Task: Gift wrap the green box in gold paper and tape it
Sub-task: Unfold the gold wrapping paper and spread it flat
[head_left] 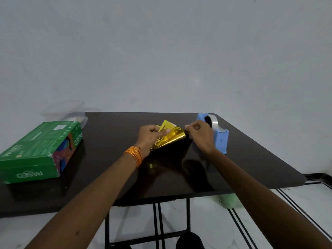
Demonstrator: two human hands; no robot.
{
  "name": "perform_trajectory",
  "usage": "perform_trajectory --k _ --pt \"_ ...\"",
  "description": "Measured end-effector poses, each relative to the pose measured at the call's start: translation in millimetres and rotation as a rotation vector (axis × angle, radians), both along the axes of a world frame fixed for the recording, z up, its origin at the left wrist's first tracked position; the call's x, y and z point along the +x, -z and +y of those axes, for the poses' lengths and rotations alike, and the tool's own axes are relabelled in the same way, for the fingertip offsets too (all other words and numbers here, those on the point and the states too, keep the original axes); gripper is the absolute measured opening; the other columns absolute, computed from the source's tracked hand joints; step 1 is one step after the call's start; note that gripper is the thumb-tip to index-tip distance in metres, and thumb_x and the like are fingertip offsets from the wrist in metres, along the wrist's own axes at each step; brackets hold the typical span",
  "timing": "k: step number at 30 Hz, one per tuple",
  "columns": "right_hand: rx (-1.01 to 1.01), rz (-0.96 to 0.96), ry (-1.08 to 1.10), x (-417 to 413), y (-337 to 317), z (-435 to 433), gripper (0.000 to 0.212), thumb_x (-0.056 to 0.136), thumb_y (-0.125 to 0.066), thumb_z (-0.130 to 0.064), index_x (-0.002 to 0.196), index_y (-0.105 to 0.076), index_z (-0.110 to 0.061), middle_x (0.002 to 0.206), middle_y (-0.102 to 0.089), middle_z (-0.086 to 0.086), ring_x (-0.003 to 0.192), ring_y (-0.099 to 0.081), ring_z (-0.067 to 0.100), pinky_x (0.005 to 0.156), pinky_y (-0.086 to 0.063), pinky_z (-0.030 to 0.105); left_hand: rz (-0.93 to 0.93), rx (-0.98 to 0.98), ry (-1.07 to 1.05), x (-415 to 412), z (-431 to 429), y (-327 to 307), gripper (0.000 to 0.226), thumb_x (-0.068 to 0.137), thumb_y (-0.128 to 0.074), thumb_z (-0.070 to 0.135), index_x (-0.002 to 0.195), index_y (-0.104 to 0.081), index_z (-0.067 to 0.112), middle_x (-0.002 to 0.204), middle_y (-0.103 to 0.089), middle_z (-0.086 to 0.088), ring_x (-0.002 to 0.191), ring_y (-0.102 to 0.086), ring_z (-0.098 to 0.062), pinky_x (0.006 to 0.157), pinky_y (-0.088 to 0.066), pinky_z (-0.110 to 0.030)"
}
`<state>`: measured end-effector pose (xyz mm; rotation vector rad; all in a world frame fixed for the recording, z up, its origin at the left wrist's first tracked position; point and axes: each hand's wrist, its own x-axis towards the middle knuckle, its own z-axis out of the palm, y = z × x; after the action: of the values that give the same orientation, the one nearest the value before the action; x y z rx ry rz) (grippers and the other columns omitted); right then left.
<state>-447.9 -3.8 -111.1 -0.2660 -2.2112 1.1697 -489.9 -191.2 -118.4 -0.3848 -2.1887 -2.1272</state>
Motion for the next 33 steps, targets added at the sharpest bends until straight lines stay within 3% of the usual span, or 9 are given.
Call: perform_trajectory --k 6,9,11,14,20,25,28,30,33 --pt "0.005 -0.141 0.018 -30.8 2.6 -13.2 0.020 0.088 -0.066 -0.030 0.094 -0.067 -0.010 0.091 -0.070 0.004 0.088 -0.062 0.019 0.072 -0.043 0.032 -0.229 0.444 -0.237 -32.3 -41.2 -0.8 0.032 0.069 -0.085 0.034 0.067 -0.059 0.016 0.081 -0.058 -0.012 0.079 -0.055 -0.025 0.077 -0.051 -0.043" --pt "0.017 -0.226 -0.018 -44.6 5.0 -14.2 0.034 0.079 -0.077 -0.017 0.111 -0.066 -0.010 0.110 -0.064 0.003 0.096 -0.060 0.018 0.073 -0.044 0.029 -0.284 0.630 -0.444 -43.3 -65.2 -4.2 0.028 0.086 -0.073 0.019 0.068 -0.052 0.014 0.076 -0.058 -0.010 0.074 -0.057 -0.023 0.067 -0.049 -0.037" --pt "-0.063 -0.255 -0.036 -51.6 5.4 -17.8 0.047 0.076 -0.082 -0.008 0.118 -0.061 -0.007 0.110 -0.060 0.006 0.087 -0.057 0.014 0.067 -0.047 0.027 -0.319 0.678 -0.571 -50.1 -80.5 0.8 0.027 0.089 -0.068 0.014 0.069 -0.050 0.014 0.071 -0.057 -0.004 0.064 -0.056 -0.018 0.059 -0.048 -0.029" --pt "-0.237 -0.318 -0.046 -59.7 1.8 -24.1 0.054 0.075 -0.081 0.002 0.120 -0.053 -0.009 0.091 -0.063 0.013 0.068 -0.058 0.018 0.065 -0.056 0.035 -0.334 0.650 -0.667 -50.7 -95.7 10.3 0.003 0.088 -0.061 0.004 0.086 -0.060 0.006 0.073 -0.058 -0.004 0.062 -0.058 -0.017 0.053 -0.047 -0.026" --pt "-0.166 -0.361 -0.011 -84.6 -10.7 -20.8 0.044 0.078 -0.078 -0.001 0.116 -0.057 0.000 0.086 -0.060 0.014 0.079 -0.060 0.026 0.071 -0.054 0.042 -0.314 0.361 -0.734 -60.9 -130.7 20.9 0.036 0.067 -0.067 0.001 0.100 -0.055 0.003 0.095 -0.061 -0.009 0.083 -0.062 -0.027 0.073 -0.053 -0.036" --pt "-0.090 -0.436 0.022 -102.3 -14.4 -14.0 0.014 0.071 -0.078 0.002 0.071 -0.065 -0.001 0.082 -0.056 0.015 0.075 -0.053 0.024 0.063 -0.047 0.033 -0.327 0.132 -0.564 -73.2 -155.3 20.1 0.022 0.067 -0.070 -0.006 0.082 -0.055 -0.001 0.083 -0.053 -0.015 0.064 -0.052 -0.025 0.043 -0.038 -0.023" --pt "-0.114 -0.446 0.034 -108.8 -10.8 -7.7 0.025 0.073 -0.085 -0.012 0.082 -0.073 0.007 0.082 -0.070 0.019 0.072 -0.066 0.025 0.068 -0.057 0.034 -0.347 0.036 -0.466 -74.0 -159.7 17.0 0.018 0.077 -0.072 0.014 0.079 -0.056 0.006 0.077 -0.054 -0.010 0.062 -0.050 -0.021 0.049 -0.040 -0.026" --pt "-0.136 -0.440 0.024 -110.6 -7.0 -5.8 0.028 0.074 -0.087 -0.018 0.083 -0.075 0.004 0.085 -0.074 0.017 0.073 -0.069 0.023 0.070 -0.060 0.037 -0.380 0.036 -0.430 -80.5 -162.2 16.2 0.024 0.082 -0.068 0.027 0.091 -0.058 0.007 0.081 -0.054 -0.009 0.066 -0.052 -0.021 0.050 -0.042 -0.026" --pt "-0.173 -0.400 0.021 -109.1 -3.7 -4.0 0.026 0.073 -0.086 -0.005 0.093 -0.071 0.003 0.088 -0.072 0.017 0.079 -0.070 0.025 0.083 -0.060 0.043 -0.345 -0.005 -0.440 -89.6 -165.4 14.7 0.015 0.083 -0.063 0.013 0.097 -0.056 0.011 0.096 -0.057 -0.016 0.077 -0.056 -0.028 0.049 -0.047 -0.028"
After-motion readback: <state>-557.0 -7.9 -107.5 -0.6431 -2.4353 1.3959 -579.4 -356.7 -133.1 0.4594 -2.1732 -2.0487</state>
